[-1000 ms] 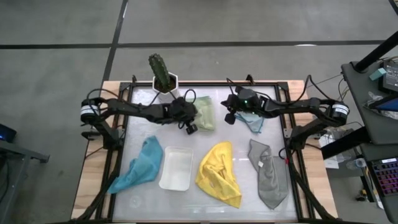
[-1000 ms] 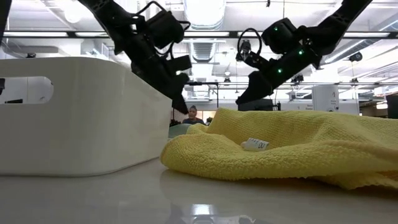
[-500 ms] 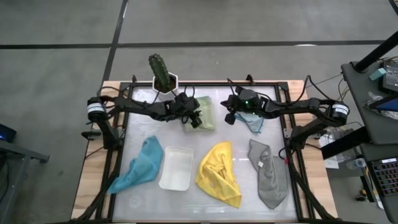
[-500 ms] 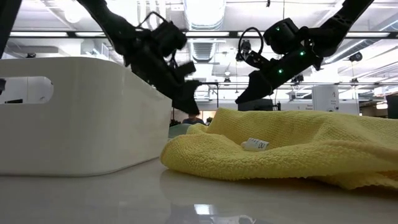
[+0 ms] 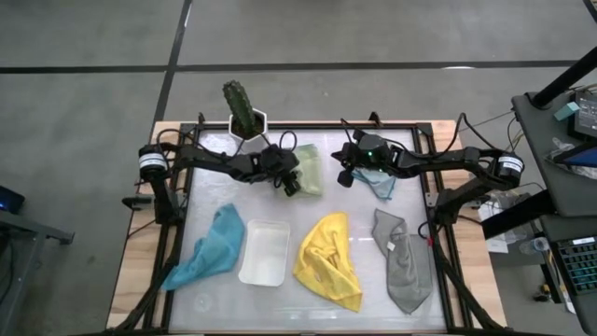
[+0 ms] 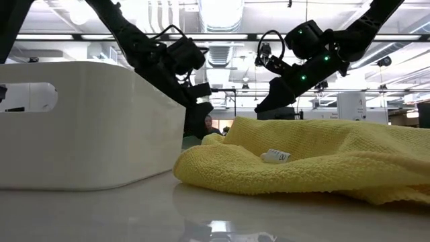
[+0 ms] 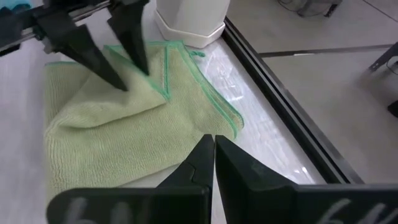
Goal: Fold microfiber towels
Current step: Fold the green microfiber towel
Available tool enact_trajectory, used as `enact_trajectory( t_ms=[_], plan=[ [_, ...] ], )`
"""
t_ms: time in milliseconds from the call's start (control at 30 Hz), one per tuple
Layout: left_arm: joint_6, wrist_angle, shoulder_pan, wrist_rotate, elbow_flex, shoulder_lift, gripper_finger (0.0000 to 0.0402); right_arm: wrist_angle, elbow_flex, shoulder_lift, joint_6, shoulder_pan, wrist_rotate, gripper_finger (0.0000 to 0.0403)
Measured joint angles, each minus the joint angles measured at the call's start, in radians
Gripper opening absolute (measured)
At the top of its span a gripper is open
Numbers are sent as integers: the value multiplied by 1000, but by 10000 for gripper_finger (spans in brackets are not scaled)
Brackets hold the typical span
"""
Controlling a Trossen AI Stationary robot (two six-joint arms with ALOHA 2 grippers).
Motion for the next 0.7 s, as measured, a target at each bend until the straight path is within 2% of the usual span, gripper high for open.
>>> enact_trajectory(
  t_ms=[267, 700],
  plan=[
    [8, -73, -7, 44, 0, -35, 9, 0, 0, 0, 0, 0, 0, 9],
    [89, -202, -24, 93, -18, -133, 17, 0, 0, 0, 0, 0, 0, 9]
  ],
)
